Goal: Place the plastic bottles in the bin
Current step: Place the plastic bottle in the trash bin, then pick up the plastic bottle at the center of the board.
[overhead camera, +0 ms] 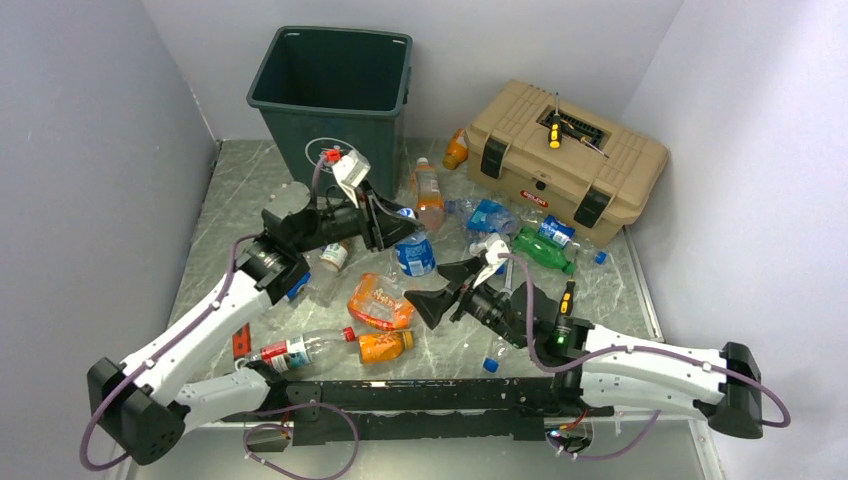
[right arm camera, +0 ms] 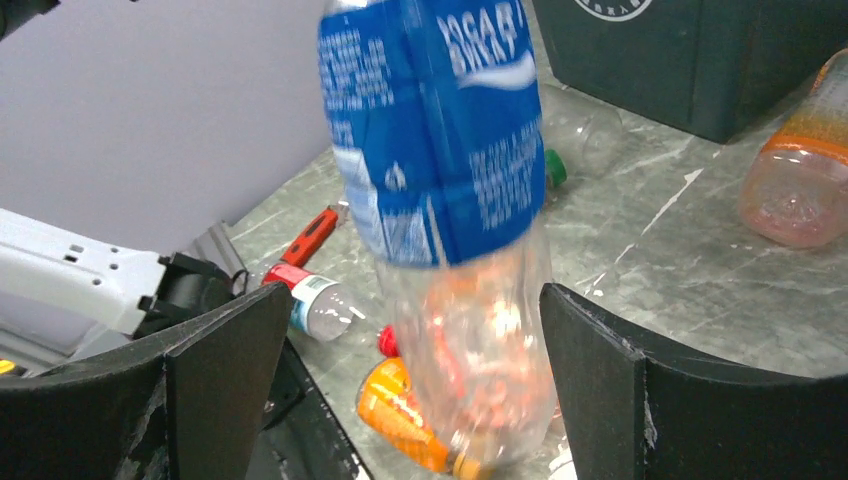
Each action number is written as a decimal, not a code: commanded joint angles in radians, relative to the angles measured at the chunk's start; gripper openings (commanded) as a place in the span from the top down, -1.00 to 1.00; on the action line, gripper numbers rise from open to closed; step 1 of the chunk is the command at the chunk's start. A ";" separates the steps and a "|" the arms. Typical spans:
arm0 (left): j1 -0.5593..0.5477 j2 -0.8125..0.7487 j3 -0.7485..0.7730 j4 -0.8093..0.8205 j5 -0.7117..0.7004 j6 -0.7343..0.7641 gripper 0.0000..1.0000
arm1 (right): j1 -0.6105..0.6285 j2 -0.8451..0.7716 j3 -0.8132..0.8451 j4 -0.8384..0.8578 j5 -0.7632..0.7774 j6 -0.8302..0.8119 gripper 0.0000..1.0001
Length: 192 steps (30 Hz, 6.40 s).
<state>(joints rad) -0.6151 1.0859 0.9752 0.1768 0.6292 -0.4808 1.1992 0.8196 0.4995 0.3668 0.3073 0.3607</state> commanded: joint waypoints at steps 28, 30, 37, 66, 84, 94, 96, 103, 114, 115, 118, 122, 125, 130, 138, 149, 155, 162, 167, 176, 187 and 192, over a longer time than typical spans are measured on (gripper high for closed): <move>0.070 0.282 0.848 0.029 -0.725 0.665 1.00 | 0.003 -0.421 0.023 -0.591 0.166 0.147 -0.99; 0.147 0.344 0.940 0.017 -0.679 0.562 1.00 | 0.003 -0.419 0.036 -0.611 0.153 0.154 -0.99; 0.452 0.573 1.140 -0.013 -0.484 0.087 1.00 | 0.003 -0.448 0.024 -0.637 0.132 0.162 -0.99; 0.445 0.934 1.247 -0.261 -0.243 0.274 1.00 | 0.003 -0.293 0.009 -0.584 0.156 0.139 -0.99; 0.407 0.762 1.009 -0.107 -0.329 0.287 -0.99 | 0.003 -0.272 0.054 -0.640 0.227 0.117 -0.99; 0.365 0.280 0.737 -0.139 -0.531 0.292 -0.99 | 0.003 -0.277 0.069 -0.649 0.247 0.115 -0.99; 0.359 0.196 0.691 -0.288 -0.615 0.301 -0.99 | 0.002 -0.265 0.072 -0.651 0.262 0.123 -0.99; 0.359 -0.052 0.419 -0.684 -0.739 0.328 -0.99 | 0.002 -0.132 0.085 -0.649 0.332 0.182 -0.99; 0.326 -0.339 -0.025 -0.586 -0.420 0.251 -0.99 | -0.221 0.183 0.071 -0.514 0.000 0.242 -0.95; 0.325 -0.339 -0.042 -0.569 -0.408 0.225 -0.99 | -0.240 0.193 0.066 -0.500 -0.041 0.237 -0.93; 0.325 -0.323 -0.089 -0.540 -0.374 0.182 -0.99 | -0.248 0.215 0.052 -0.461 -0.091 0.233 -0.90; 0.325 -0.297 -0.151 -0.496 -0.341 0.149 -0.99 | -0.248 0.268 0.047 -0.419 -0.173 0.209 -0.87; 0.327 -0.274 -0.154 -0.502 -0.312 0.112 -0.99 | -0.230 0.329 0.071 -0.384 -0.286 0.156 -0.85; 0.327 -0.241 -0.145 -0.554 -0.286 0.111 -0.99 | -0.204 0.444 0.115 -0.381 -0.294 0.123 -0.84; 0.327 -0.205 -0.140 -0.591 -0.306 0.105 -0.96 | -0.204 0.523 0.114 -0.317 -0.326 0.136 -0.80; 0.324 -0.082 -0.120 -0.637 -0.292 0.112 -0.89 | -0.232 0.565 0.108 -0.321 -0.177 0.192 -0.33; 0.305 0.021 -0.098 -0.678 -0.266 0.126 -0.86 | -0.273 0.503 0.082 -0.341 -0.126 0.241 -0.48; 0.271 0.101 -0.079 -0.693 -0.234 0.134 -0.80 | -0.304 0.339 0.024 -0.382 -0.173 0.361 -0.81; 0.265 0.088 -0.087 -0.673 -0.232 0.126 -0.78 | -0.317 0.253 0.011 -0.371 -0.213 0.583 -0.88; 0.256 0.017 -0.104 -0.665 -0.285 0.116 -0.76 | -0.288 0.186 -0.157 -0.242 -0.059 1.067 -0.76; 0.247 -0.032 -0.106 -0.667 -0.310 0.115 -0.76 | -0.237 0.357 -0.205 -0.017 0.065 1.160 -0.65; 0.245 -0.049 -0.101 -0.671 -0.311 0.119 -0.76 | -0.237 0.477 -0.207 0.124 0.053 1.155 -0.46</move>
<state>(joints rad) -0.3641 1.0721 0.8513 -0.5137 0.3264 -0.3611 0.9573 1.2343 0.2749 0.3260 0.3328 1.5005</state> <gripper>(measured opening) 0.880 0.767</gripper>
